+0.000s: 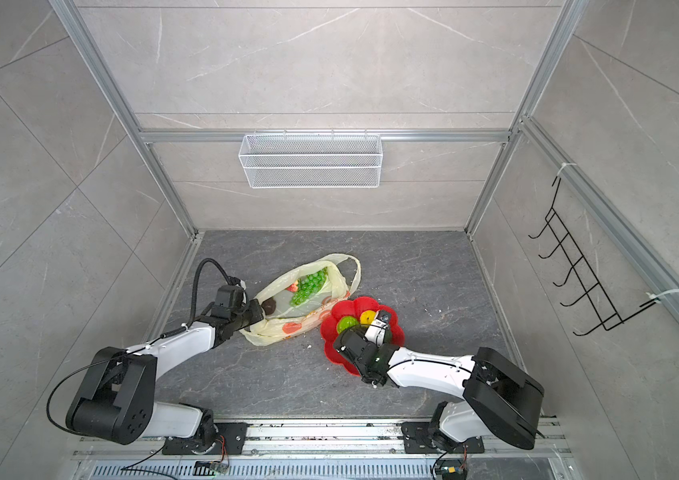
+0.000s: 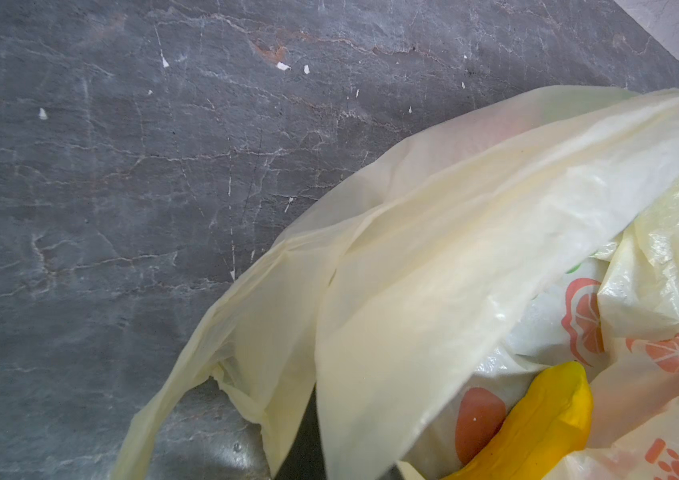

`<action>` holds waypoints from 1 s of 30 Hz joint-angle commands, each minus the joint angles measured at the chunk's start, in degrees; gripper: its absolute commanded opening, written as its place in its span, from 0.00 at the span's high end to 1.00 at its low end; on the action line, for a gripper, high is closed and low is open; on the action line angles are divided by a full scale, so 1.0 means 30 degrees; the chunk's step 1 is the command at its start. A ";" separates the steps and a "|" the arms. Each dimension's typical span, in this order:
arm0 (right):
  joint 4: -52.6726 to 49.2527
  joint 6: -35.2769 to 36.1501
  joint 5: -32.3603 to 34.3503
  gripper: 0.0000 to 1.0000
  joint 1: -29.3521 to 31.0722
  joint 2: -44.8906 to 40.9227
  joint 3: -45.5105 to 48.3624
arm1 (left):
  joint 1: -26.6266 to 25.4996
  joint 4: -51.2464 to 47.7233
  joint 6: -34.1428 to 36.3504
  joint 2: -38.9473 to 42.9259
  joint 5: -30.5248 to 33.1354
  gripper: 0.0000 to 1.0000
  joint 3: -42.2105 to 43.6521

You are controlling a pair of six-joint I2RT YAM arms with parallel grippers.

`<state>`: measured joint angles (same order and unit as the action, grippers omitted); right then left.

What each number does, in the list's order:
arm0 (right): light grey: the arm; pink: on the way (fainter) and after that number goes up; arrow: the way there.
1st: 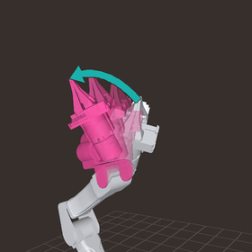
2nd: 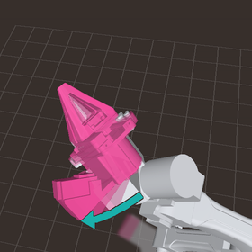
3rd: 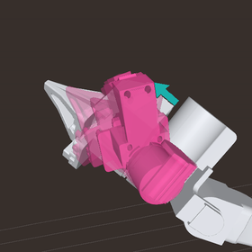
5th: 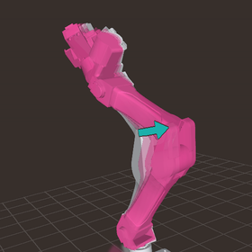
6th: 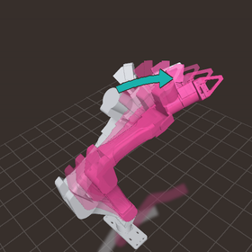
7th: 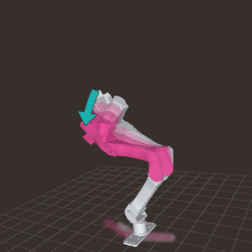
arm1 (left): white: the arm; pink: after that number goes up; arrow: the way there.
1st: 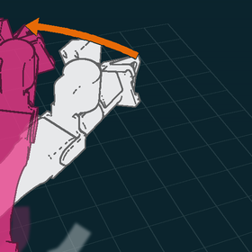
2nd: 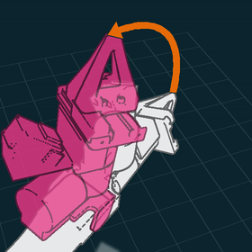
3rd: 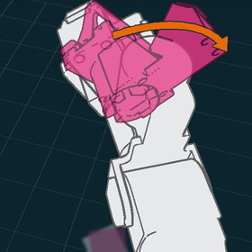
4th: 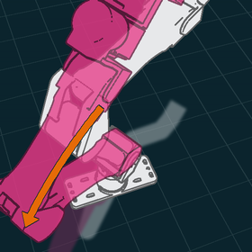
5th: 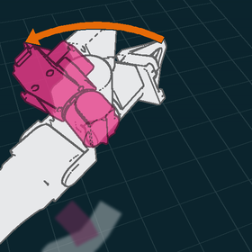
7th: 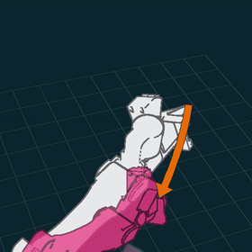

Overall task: Take the fake fruits out of the plastic bag
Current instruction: 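Release the dark fruit and move the right gripper back toward the bag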

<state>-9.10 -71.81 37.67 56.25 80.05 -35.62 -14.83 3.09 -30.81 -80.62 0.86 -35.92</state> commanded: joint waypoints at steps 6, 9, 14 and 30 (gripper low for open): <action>-0.0126 0.0147 0.0759 0.37 0.0160 0.0037 0.0184 | 0.0083 0.0565 0.0360 -0.0226 -0.0416 0.91 -0.0414; -0.0426 0.0205 0.0854 0.38 0.0163 -0.0184 0.0024 | 0.0090 0.0580 0.0374 -0.0226 -0.0434 0.91 -0.0398; -0.1539 0.0693 0.1037 0.38 0.0228 -0.0896 -0.0620 | 0.0103 0.0639 0.0401 -0.0284 -0.0657 0.91 -0.0421; -0.1090 0.6538 -0.1627 0.37 0.0224 0.0897 -0.5664 | 0.0066 0.1400 -0.0025 0.1655 -0.1121 0.91 0.0991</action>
<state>-12.93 -57.45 35.24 56.66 80.29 -49.93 -14.79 5.30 -30.83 -78.00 -1.19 -33.91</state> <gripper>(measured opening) 0.630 0.088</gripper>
